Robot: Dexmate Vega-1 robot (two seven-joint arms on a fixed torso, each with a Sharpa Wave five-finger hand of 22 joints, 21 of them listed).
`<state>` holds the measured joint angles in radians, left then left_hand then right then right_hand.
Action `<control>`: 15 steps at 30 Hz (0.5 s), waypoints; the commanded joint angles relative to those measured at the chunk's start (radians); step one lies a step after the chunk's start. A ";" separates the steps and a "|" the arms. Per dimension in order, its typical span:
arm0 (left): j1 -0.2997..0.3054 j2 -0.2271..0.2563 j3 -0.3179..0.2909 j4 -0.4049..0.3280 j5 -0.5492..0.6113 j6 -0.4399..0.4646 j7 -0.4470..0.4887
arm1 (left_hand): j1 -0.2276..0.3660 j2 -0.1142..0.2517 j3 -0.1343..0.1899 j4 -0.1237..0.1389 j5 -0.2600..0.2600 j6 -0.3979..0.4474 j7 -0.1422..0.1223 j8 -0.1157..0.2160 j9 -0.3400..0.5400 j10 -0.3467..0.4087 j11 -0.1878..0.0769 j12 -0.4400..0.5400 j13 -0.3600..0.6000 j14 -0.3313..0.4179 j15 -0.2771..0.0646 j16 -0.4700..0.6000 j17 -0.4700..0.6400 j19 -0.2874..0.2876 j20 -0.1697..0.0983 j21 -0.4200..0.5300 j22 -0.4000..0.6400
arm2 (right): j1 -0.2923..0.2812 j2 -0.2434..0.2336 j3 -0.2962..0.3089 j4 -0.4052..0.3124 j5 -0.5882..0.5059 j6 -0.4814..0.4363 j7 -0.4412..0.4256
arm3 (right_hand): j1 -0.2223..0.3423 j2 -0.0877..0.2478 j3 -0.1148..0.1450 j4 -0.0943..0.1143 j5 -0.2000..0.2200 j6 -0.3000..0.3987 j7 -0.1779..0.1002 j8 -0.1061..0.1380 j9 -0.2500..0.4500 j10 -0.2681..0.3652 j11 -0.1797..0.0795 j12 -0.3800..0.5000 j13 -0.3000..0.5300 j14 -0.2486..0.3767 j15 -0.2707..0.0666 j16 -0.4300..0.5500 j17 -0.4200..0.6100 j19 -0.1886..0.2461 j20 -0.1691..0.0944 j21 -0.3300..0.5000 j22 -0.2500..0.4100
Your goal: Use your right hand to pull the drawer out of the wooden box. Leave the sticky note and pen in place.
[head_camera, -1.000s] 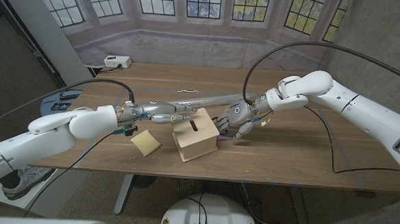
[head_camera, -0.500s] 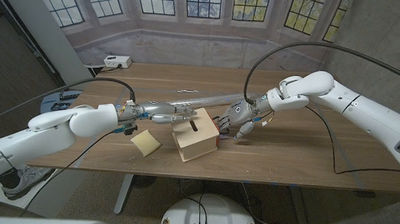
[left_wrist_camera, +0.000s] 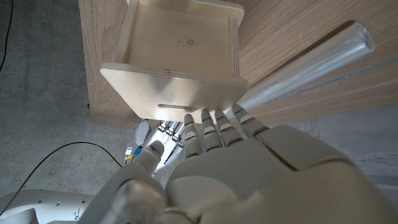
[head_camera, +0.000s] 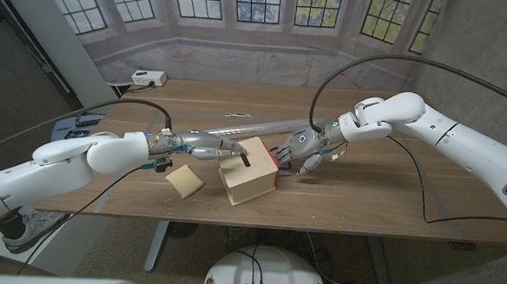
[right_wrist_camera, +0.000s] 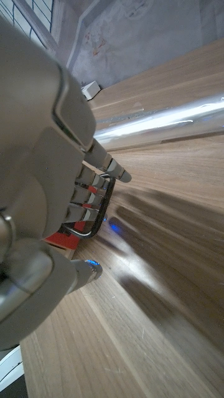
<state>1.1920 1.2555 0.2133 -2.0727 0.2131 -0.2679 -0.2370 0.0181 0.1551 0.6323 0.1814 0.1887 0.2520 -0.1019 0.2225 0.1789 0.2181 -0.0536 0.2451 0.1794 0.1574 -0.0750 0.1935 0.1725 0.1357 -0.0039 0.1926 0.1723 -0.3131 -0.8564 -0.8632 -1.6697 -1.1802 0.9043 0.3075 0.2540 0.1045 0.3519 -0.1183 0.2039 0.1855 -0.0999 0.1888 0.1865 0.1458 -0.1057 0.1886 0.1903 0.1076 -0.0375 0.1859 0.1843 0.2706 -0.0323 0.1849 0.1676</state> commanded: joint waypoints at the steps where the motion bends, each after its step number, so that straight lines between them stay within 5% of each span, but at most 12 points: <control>1: -0.007 0.025 0.011 -0.017 0.016 0.020 -0.019 | -0.011 0.003 0.000 0.004 0.004 0.019 -0.002 0.005 0.002 0.021 0.001 0.004 0.004 0.018 0.001 0.008 0.000 0.004 -0.004 0.004 0.003 | -0.021 -0.009 0.016 -0.022 0.012 -0.024 0.021 | -0.007 -0.004 0.008 -0.003 0.007 0.005 -0.003 0.007 0.001 0.001 -0.002 0.007 0.004 0.007 -0.086 0.005 0.004 0.000 -0.001 0.002 0.002; 15: 0.006 0.046 0.011 -0.029 0.042 0.032 -0.006 | -0.015 0.004 -0.005 0.007 0.004 0.038 -0.004 0.003 0.002 0.033 0.000 0.002 0.004 0.024 0.001 0.004 0.000 0.006 -0.006 0.006 0.004 | -0.034 -0.012 0.028 -0.032 0.020 -0.052 0.040 | -0.010 -0.003 0.010 -0.003 0.008 0.006 -0.003 0.007 0.001 0.002 0.000 0.008 0.004 0.006 -0.084 0.005 0.004 0.000 0.000 0.003 0.002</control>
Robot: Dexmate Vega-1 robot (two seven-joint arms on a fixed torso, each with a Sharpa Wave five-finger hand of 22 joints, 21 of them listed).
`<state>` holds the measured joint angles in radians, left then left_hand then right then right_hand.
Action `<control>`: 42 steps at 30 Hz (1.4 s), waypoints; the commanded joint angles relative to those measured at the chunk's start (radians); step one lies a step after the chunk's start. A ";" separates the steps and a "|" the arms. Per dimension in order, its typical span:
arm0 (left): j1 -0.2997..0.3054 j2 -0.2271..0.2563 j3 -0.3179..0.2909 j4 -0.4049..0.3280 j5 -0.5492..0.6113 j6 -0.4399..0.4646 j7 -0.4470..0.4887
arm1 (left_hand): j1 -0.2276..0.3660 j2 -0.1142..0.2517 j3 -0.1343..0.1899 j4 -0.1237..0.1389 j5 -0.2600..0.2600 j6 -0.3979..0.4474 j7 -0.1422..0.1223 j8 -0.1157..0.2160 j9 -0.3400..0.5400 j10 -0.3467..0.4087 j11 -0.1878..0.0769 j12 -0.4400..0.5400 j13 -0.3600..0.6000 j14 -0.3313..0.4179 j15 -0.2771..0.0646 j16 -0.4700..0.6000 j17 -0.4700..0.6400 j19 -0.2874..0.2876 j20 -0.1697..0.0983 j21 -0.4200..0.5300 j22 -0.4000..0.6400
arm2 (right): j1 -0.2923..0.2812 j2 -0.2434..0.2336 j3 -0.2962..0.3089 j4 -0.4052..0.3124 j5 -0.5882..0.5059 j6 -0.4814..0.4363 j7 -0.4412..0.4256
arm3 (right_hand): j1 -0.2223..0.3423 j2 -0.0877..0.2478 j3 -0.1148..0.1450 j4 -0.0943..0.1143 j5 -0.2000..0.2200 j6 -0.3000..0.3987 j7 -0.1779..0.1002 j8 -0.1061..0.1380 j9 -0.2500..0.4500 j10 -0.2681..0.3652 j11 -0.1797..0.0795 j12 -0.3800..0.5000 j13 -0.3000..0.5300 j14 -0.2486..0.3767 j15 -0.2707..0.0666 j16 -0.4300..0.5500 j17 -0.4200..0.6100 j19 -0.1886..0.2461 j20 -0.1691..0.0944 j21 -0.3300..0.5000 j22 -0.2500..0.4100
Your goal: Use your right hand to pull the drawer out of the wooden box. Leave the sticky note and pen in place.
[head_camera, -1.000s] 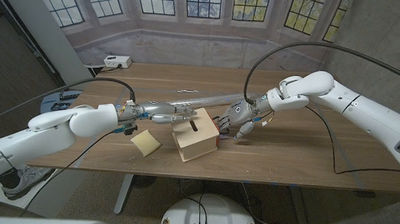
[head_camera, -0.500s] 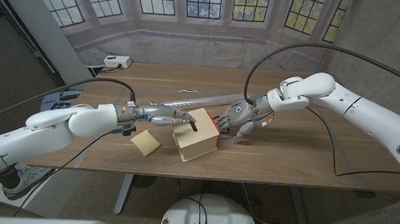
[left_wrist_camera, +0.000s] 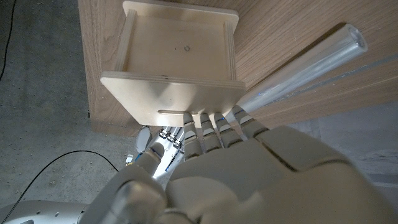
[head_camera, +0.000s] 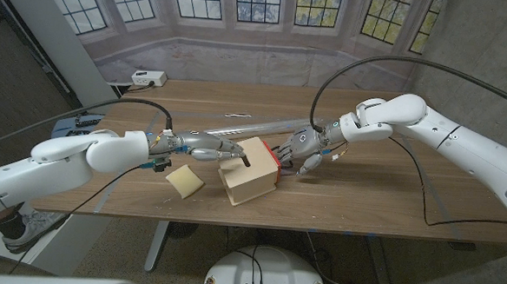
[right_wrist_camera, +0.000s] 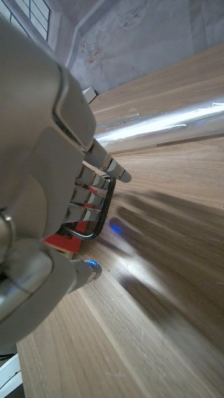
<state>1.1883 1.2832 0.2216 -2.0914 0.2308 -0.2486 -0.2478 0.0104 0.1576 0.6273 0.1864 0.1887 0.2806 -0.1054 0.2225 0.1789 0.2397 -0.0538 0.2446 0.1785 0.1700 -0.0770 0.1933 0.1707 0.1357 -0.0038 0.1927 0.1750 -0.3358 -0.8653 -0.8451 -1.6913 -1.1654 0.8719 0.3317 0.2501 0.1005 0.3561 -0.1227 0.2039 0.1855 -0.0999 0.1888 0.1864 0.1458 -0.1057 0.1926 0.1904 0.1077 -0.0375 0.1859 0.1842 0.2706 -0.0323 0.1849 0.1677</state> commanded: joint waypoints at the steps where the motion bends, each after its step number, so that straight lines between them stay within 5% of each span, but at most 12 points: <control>1: 0.012 0.019 0.002 -0.012 0.024 0.014 0.006 | -0.008 0.002 0.000 0.002 0.004 0.010 -0.002 0.003 0.002 0.012 0.000 0.003 0.005 0.012 0.003 0.004 0.002 0.006 -0.006 0.006 0.001 | -0.011 -0.003 0.011 -0.012 0.004 -0.020 0.016 | -0.006 0.001 0.006 0.001 0.008 0.007 -0.003 0.007 0.001 0.002 0.000 0.004 0.004 0.006 -0.084 0.005 0.004 0.000 0.001 0.003 0.002; 42: -0.003 0.024 0.017 -0.012 0.033 0.011 0.002 | -0.011 0.006 -0.007 0.004 0.003 0.018 -0.004 -0.011 0.002 0.018 -0.002 -0.009 0.004 0.021 0.004 -0.002 0.002 0.006 -0.009 0.006 0.001 | -0.027 -0.045 0.033 -0.057 -0.033 -0.078 0.065 | -0.015 0.002 0.010 0.002 0.008 0.001 0.000 0.005 0.001 -0.006 -0.001 0.002 0.004 -0.005 -0.079 0.003 0.005 -0.010 0.007 0.001 0.002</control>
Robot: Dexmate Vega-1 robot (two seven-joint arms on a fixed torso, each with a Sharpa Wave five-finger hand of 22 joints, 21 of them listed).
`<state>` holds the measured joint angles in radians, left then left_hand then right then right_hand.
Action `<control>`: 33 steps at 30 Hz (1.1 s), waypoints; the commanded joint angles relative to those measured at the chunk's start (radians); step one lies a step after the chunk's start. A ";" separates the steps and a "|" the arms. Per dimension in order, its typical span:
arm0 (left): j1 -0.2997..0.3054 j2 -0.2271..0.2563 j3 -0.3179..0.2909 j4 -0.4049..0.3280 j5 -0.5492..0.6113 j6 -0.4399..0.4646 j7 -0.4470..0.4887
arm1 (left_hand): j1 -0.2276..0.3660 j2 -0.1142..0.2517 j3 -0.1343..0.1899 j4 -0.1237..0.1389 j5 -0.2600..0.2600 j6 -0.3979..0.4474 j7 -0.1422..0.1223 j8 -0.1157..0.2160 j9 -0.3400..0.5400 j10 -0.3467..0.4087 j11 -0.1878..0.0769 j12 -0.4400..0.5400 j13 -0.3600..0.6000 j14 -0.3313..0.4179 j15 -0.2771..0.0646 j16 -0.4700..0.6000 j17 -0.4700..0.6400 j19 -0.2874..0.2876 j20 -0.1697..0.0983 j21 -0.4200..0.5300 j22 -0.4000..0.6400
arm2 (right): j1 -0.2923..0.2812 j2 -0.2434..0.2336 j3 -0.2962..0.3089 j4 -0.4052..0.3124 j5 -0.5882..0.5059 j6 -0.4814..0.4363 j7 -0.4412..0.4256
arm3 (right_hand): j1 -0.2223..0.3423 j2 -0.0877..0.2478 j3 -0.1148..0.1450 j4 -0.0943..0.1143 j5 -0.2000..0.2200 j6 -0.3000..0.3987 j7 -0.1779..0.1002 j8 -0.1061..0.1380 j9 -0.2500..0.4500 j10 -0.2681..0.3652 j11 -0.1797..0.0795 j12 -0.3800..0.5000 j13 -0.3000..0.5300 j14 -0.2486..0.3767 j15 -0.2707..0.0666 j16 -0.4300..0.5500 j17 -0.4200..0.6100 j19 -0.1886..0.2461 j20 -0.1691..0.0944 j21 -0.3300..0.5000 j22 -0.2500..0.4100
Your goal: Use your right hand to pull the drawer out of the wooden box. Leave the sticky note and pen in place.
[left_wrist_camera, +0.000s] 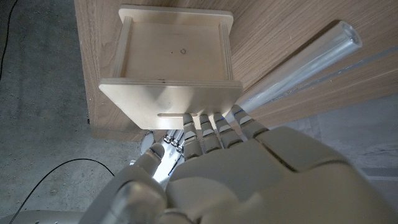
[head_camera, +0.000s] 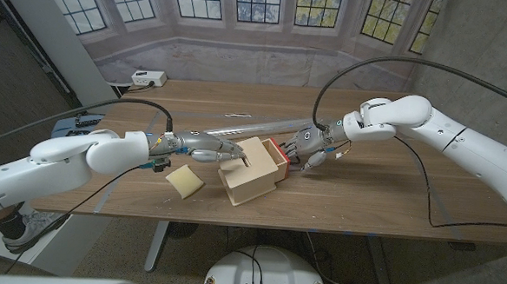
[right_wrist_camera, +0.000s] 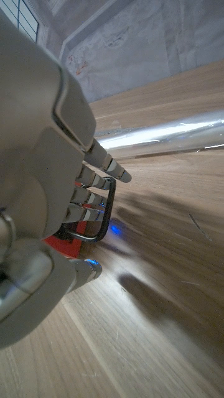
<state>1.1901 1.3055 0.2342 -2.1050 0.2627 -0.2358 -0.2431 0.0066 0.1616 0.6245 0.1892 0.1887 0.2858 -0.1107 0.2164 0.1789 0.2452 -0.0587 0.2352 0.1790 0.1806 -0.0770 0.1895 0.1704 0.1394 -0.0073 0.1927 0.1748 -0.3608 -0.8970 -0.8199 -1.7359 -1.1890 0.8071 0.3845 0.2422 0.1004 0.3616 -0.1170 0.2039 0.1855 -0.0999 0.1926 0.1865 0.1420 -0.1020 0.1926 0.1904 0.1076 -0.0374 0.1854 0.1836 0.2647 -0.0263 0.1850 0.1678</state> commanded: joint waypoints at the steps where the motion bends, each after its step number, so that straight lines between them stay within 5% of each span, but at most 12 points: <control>1: -0.005 0.001 0.005 0.002 0.002 -0.002 -0.002 | -0.007 0.002 -0.005 0.001 0.003 0.012 0.002 -0.005 0.002 0.012 0.003 0.001 0.004 0.010 0.004 0.002 0.003 0.002 -0.006 0.006 0.001 | -0.002 -0.014 0.008 -0.013 -0.010 -0.013 0.014 | -0.008 0.001 0.005 -0.004 0.008 0.001 0.000 0.002 0.001 -0.002 -0.005 0.002 0.004 -0.005 -0.078 0.003 0.005 -0.005 0.001 0.001 0.002; 33: 0.007 0.007 0.003 -0.012 0.012 0.002 0.005 | -0.004 0.004 -0.007 -0.001 0.003 0.010 0.001 -0.016 0.003 0.008 -0.001 -0.011 0.004 0.009 0.004 -0.004 0.002 0.002 -0.006 0.005 0.001 | -0.010 -0.034 0.023 -0.019 -0.037 -0.065 0.032 | -0.013 0.001 0.009 -0.005 0.008 0.003 0.001 0.003 0.001 -0.004 -0.002 0.002 0.004 -0.011 -0.073 0.003 0.005 -0.008 0.004 0.002 0.001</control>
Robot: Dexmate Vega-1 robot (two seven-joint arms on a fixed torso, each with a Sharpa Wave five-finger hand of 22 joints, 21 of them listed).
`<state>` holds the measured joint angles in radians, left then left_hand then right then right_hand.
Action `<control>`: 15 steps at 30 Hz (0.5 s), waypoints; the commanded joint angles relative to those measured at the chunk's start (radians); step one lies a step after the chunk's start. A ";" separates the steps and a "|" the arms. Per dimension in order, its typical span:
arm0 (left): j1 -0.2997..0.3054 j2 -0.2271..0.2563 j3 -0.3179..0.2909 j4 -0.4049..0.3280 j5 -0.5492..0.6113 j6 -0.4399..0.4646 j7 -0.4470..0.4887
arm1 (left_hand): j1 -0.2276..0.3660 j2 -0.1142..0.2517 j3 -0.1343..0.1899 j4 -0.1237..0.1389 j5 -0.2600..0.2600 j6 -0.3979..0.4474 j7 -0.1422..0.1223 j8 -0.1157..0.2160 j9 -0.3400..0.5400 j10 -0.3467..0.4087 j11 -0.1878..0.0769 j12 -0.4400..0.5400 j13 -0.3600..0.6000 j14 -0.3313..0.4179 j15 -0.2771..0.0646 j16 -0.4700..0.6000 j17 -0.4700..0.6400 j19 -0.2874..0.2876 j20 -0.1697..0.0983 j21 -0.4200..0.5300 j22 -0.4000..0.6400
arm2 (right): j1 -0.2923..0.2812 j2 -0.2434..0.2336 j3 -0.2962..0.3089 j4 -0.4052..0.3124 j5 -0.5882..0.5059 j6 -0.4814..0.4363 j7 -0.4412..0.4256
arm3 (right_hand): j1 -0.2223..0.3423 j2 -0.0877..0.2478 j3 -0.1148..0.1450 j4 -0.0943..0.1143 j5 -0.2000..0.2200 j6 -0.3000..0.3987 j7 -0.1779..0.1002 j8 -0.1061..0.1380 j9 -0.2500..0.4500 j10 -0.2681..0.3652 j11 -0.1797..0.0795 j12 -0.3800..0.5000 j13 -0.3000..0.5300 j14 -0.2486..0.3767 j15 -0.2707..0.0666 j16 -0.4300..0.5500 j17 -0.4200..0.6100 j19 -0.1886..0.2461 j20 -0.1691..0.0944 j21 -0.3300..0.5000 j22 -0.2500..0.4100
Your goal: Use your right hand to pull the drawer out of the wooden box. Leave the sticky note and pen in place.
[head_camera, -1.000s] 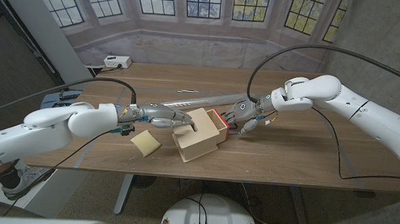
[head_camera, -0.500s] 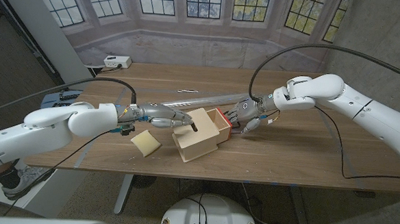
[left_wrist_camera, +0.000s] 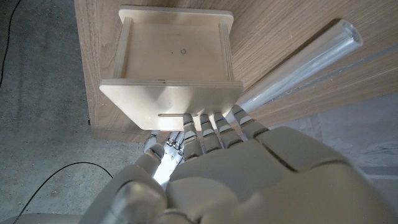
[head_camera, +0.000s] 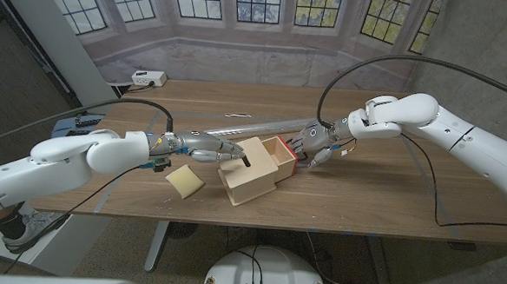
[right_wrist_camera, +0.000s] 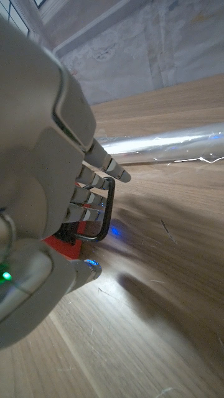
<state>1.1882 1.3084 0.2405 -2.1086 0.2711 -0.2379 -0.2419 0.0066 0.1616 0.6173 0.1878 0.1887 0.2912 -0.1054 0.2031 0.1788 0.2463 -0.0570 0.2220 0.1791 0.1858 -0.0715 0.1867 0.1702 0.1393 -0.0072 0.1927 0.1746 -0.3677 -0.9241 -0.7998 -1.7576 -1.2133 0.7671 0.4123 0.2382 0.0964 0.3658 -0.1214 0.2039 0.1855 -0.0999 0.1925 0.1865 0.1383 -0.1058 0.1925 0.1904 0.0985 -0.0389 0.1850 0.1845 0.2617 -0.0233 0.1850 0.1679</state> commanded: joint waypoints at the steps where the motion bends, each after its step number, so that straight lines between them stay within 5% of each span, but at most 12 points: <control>1: 0.009 0.004 -0.003 -0.009 0.003 0.004 0.004 | -0.004 0.004 0.000 0.000 0.003 0.004 -0.004 -0.003 0.003 0.007 -0.002 0.002 0.004 0.004 -0.001 -0.001 0.002 0.002 -0.006 0.005 0.001 | -0.003 -0.007 0.003 0.003 -0.012 -0.025 0.004 | -0.009 0.005 0.005 -0.001 0.008 0.003 0.001 0.003 0.001 0.000 0.002 0.002 0.004 -0.003 -0.071 0.003 0.004 -0.005 0.001 0.002 0.001; 15: 0.032 0.013 -0.019 -0.027 0.009 0.019 0.016 | -0.003 0.005 0.000 -0.001 0.004 0.002 -0.006 -0.007 0.003 0.003 0.001 -0.003 0.004 0.001 -0.001 -0.004 0.002 0.001 -0.007 0.005 0.001 | -0.010 -0.020 0.007 -0.005 -0.021 -0.053 0.003 | -0.010 0.005 0.006 -0.001 0.008 0.005 0.001 0.004 0.001 0.001 0.002 0.003 0.004 -0.002 -0.069 0.004 0.004 -0.004 -0.001 0.003 0.001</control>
<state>1.2034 1.3140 0.2342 -2.1242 0.2771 -0.2306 -0.2345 0.0066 0.1616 0.6174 0.1878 0.1887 0.2912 -0.1054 0.1992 0.1788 0.2461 -0.0570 0.2149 0.1788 0.1857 -0.0715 0.1857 0.1699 0.1394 -0.0072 0.1927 0.1720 -0.3713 -0.9334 -0.7970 -1.7536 -1.2277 0.7345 0.4142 0.2330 0.1016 0.3658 -0.1214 0.2039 0.1855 -0.0999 0.1925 0.1865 0.1384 -0.1057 0.1925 0.1904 0.0986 -0.0390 0.1851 0.1844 0.2617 -0.0234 0.1850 0.1679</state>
